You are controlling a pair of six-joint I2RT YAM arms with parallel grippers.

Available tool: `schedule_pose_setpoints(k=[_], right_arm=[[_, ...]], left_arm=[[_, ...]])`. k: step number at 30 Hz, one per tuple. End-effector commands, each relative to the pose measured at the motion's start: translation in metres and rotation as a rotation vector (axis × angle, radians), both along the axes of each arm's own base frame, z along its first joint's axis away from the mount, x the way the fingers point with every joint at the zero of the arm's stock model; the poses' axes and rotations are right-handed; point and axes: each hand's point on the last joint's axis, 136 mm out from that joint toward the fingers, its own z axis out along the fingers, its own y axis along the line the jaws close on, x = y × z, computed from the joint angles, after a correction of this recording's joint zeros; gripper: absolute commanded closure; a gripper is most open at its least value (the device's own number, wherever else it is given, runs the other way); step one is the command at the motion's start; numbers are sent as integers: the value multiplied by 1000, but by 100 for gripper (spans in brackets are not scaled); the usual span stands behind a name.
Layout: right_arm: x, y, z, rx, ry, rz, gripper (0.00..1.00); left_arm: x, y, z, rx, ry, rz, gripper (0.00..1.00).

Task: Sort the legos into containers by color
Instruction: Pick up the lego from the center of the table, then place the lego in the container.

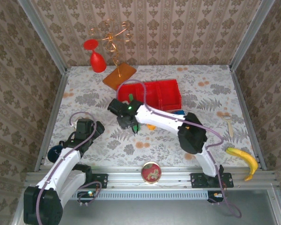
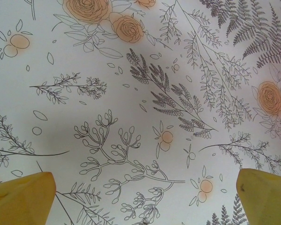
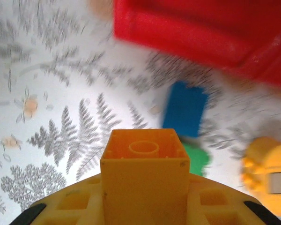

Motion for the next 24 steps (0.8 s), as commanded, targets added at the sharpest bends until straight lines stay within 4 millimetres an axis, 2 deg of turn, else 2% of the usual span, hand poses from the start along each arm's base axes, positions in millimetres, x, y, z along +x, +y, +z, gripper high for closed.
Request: schedule_pose_setpoints(k=[1,5,9,15,24], right_arm=[[28,-35,19,-24,-68,-73,76],[55,-67,21,-32,-81,-148,76],[76,-86,19,-46,-95,-187,76],[100,-103,9,-68,-100,-225,76],[124,-111,-2,-106,-116,-235,74]], left_arm=[[4,0,6,-14,-33,-4,0],[5,-1,7,-16,-41,-11,0],[6,-3,9,-13,-44,-27,0],[9,-7,14,-6,-53,-65,0],[12,-13,16,-22,-58,-95,0]])
